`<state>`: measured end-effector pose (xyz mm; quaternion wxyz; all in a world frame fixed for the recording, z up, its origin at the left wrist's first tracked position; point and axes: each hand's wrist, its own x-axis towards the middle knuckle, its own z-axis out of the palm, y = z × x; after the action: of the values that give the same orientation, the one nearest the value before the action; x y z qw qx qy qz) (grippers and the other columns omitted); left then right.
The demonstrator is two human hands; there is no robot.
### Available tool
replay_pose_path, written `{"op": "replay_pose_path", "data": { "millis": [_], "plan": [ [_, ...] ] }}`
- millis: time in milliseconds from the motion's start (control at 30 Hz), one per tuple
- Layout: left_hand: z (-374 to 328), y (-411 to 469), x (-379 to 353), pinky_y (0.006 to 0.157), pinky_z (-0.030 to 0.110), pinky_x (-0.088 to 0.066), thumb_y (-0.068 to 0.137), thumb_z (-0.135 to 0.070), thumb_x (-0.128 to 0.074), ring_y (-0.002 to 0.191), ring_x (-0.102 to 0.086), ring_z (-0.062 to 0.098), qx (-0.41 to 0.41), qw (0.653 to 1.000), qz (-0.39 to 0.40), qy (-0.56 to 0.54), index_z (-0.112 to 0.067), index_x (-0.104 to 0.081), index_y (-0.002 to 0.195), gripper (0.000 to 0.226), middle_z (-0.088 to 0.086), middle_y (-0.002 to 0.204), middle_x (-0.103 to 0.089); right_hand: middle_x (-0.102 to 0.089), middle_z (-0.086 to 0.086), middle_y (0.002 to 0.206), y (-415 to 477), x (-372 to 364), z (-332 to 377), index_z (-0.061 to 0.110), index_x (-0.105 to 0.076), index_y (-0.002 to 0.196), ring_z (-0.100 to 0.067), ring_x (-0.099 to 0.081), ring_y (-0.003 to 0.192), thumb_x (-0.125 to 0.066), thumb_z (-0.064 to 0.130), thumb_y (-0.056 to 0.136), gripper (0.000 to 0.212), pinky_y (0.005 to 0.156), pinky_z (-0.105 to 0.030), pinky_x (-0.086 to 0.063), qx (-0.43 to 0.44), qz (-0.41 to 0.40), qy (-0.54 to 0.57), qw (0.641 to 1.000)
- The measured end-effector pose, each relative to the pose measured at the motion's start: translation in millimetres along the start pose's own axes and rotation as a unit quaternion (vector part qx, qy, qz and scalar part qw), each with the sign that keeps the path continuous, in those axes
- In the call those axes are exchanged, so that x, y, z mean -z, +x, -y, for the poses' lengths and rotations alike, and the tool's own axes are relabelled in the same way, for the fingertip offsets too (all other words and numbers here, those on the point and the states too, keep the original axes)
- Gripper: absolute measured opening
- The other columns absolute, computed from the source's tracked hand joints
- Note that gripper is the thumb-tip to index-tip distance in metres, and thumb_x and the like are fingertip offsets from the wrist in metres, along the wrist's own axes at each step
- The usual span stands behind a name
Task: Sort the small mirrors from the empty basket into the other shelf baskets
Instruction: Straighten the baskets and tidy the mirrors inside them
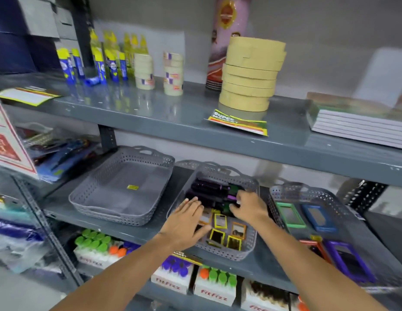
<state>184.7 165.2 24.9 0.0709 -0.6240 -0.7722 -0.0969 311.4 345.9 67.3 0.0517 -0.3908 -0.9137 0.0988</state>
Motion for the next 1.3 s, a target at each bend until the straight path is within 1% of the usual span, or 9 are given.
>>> {"op": "replay_pose_path", "data": {
  "millis": [200, 300, 500, 633, 800, 933, 1067, 1167, 1300],
  "plan": [
    [32, -6, -7, 0.115, 0.031, 0.003, 0.083, -0.066, -0.001, 0.143, -0.010, 0.019, -0.022, 1.000, 0.005, -0.011, -0.006, -0.030, 0.142, 0.088, 0.008, 0.150, -0.030, -0.062, -0.009, 0.097, 5, -38, 37, 0.010, -0.057, 0.102, -0.028, -0.064, 0.086, -0.064, 0.029, 0.084, 0.027, 0.069, -0.036, -0.055, -0.091, 0.068, -0.020, 0.993],
    [47, -10, -13, 0.116, 0.031, 0.002, 0.084, -0.066, 0.000, 0.142, -0.011, 0.019, -0.034, 0.999, 0.001, -0.012, -0.008, -0.031, 0.141, 0.087, 0.008, 0.149, -0.031, -0.062, -0.009, 0.098, 3, -52, 45, 0.009, -0.056, 0.100, -0.028, -0.064, 0.088, -0.064, 0.033, 0.082, 0.031, 0.065, -0.034, -0.050, -0.116, 0.063, -0.013, 0.991],
    [70, -14, -23, 0.117, 0.034, 0.001, 0.085, -0.066, 0.000, 0.142, -0.012, 0.018, -0.057, 0.998, 0.006, -0.016, -0.009, -0.029, 0.143, 0.086, 0.007, 0.150, -0.031, -0.046, -0.001, 0.071, 0, -67, 59, 0.010, -0.051, 0.089, -0.024, -0.054, 0.073, -0.064, 0.025, 0.083, 0.020, 0.061, -0.031, -0.047, -0.156, 0.057, -0.016, 0.986],
    [74, -18, -24, 0.115, 0.031, 0.003, 0.083, -0.065, 0.002, 0.143, -0.010, 0.017, -0.061, 0.998, 0.014, -0.031, -0.008, -0.023, 0.144, 0.087, 0.007, 0.152, -0.027, -0.053, -0.004, 0.080, 0, -67, 64, 0.009, -0.055, 0.094, -0.024, -0.054, 0.072, -0.064, 0.017, 0.080, 0.018, 0.060, -0.031, -0.047, -0.181, 0.039, -0.007, 0.983],
    [74, -20, -25, 0.112, 0.027, 0.008, 0.083, -0.065, 0.001, 0.143, -0.008, 0.018, -0.059, 0.997, 0.012, -0.047, -0.007, -0.021, 0.145, 0.088, 0.008, 0.153, -0.024, -0.057, -0.004, 0.075, -2, -72, 65, 0.010, -0.053, 0.082, -0.023, -0.056, 0.068, -0.065, 0.012, 0.077, 0.012, 0.058, -0.029, -0.047, -0.197, 0.018, 0.004, 0.980],
    [73, -21, -23, 0.110, 0.025, 0.009, 0.084, -0.064, -0.002, 0.143, -0.006, 0.016, -0.056, 0.996, 0.008, -0.070, -0.008, -0.020, 0.145, 0.085, 0.007, 0.153, -0.022, -0.053, -0.002, 0.069, -1, -70, 63, 0.010, -0.054, 0.082, -0.023, -0.057, 0.068, -0.067, 0.021, 0.078, 0.017, 0.058, -0.030, -0.050, -0.206, 0.019, 0.010, 0.978],
    [71, -21, -25, 0.113, 0.024, -0.005, 0.087, -0.066, -0.008, 0.143, -0.003, 0.014, 0.014, 0.981, -0.015, -0.191, -0.007, -0.018, 0.145, 0.083, 0.006, 0.155, -0.014, -0.063, -0.003, 0.075, -4, -54, 47, 0.013, -0.055, 0.087, -0.021, -0.062, 0.066, -0.066, 0.050, 0.079, 0.039, 0.047, -0.025, -0.045, -0.200, -0.057, 0.063, 0.976],
    [67, -11, -27, 0.112, 0.027, -0.009, 0.097, -0.044, -0.028, 0.143, -0.003, 0.017, 0.103, 0.952, -0.008, -0.289, -0.007, -0.010, 0.147, 0.065, 0.008, 0.156, -0.008, -0.068, -0.007, 0.076, -26, -43, 24, 0.011, -0.060, 0.091, -0.025, -0.067, 0.070, -0.064, 0.040, 0.083, 0.030, 0.060, -0.035, -0.057, -0.178, -0.150, 0.102, 0.967],
    [59, 0, -26, 0.111, 0.031, -0.021, 0.099, -0.023, -0.034, 0.137, -0.027, 0.023, 0.203, 0.897, -0.007, -0.393, -0.006, -0.016, 0.146, 0.052, 0.014, 0.152, -0.024, -0.070, -0.016, 0.098, -60, -47, -7, 0.003, -0.060, 0.115, -0.033, -0.064, 0.094, -0.061, 0.018, 0.088, 0.031, 0.080, -0.033, -0.049, -0.194, -0.192, 0.170, 0.947]
  ]
}}
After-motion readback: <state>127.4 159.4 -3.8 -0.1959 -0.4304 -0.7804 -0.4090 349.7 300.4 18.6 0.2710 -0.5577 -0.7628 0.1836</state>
